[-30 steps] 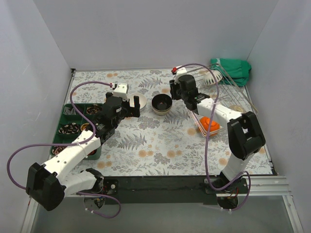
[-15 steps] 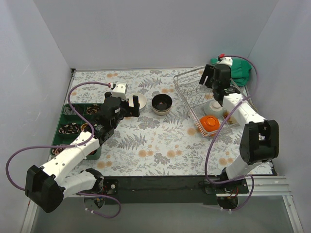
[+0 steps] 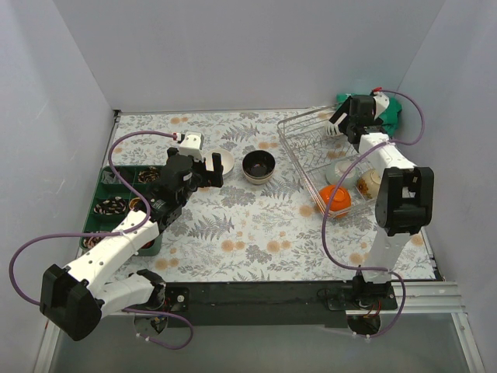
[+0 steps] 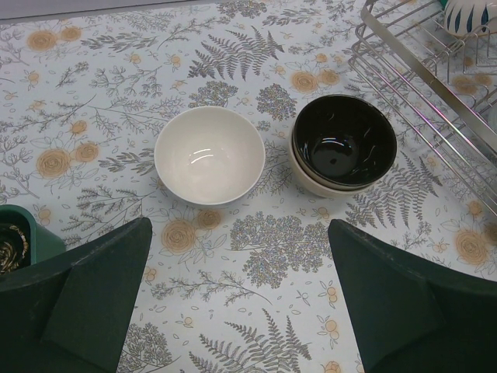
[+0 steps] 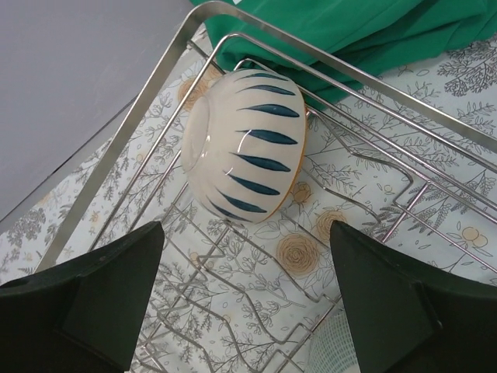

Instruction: Unload the bowls from the dish rack

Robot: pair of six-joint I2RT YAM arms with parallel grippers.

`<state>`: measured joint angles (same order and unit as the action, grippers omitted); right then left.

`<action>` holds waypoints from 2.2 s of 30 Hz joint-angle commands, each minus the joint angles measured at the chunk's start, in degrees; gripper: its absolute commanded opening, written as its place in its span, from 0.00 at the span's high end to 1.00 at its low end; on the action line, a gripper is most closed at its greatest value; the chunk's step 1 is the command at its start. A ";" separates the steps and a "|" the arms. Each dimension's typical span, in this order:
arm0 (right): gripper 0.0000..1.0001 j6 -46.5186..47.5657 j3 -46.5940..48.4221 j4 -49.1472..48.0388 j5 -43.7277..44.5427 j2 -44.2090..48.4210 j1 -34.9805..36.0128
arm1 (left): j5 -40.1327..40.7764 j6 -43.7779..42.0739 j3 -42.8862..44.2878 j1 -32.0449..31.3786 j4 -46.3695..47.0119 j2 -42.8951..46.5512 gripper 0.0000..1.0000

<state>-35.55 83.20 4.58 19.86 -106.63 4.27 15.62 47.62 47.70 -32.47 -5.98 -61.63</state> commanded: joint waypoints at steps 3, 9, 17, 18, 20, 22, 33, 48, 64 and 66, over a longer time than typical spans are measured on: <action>0.04 -6.28 5.39 -0.44 1.33 -4.64 -1.72 | 0.03 -0.15 0.20 -0.05 0.00 1.16 0.02; 0.05 -8.39 6.54 -3.43 -0.69 -7.71 -2.51 | -0.06 -0.15 0.02 0.04 0.00 1.16 0.02; 0.08 -11.82 8.38 -3.61 -0.35 -10.44 -2.69 | -0.24 -0.15 0.11 0.04 0.00 1.24 0.02; 0.08 -12.34 8.64 -3.70 -0.26 -10.62 -2.69 | -0.24 -0.07 0.11 -0.05 -0.09 1.16 0.02; 0.09 -12.79 8.82 -3.87 -0.26 -10.97 -2.69 | -0.32 -0.07 0.11 0.04 0.00 1.24 0.02; 0.10 -13.31 9.35 -3.88 -0.61 -11.32 -2.69 | -0.32 -0.07 0.02 -0.05 -0.09 1.25 0.02; 0.16 -16.92 10.14 -3.88 -1.14 -11.93 -2.69 | -0.76 0.02 0.20 0.04 0.00 1.51 0.02; 0.22 -13.85 13.74 -3.88 0.45 -14.48 -3.04 | -1.29 0.02 0.20 -0.05 -0.17 1.33 0.02; 0.61 -10.15 13.39 -3.61 -2.19 -13.17 -3.13 | -1.38 0.02 0.28 -0.05 -0.26 1.07 0.02; 0.66 -10.24 13.04 -3.96 -3.07 -12.29 -3.04 | -1.47 0.02 0.29 0.04 -0.26 1.16 0.02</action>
<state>-46.39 95.07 2.48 18.57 -121.69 1.19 14.35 47.62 47.70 -32.47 -6.00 -61.63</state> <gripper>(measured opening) 0.679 0.982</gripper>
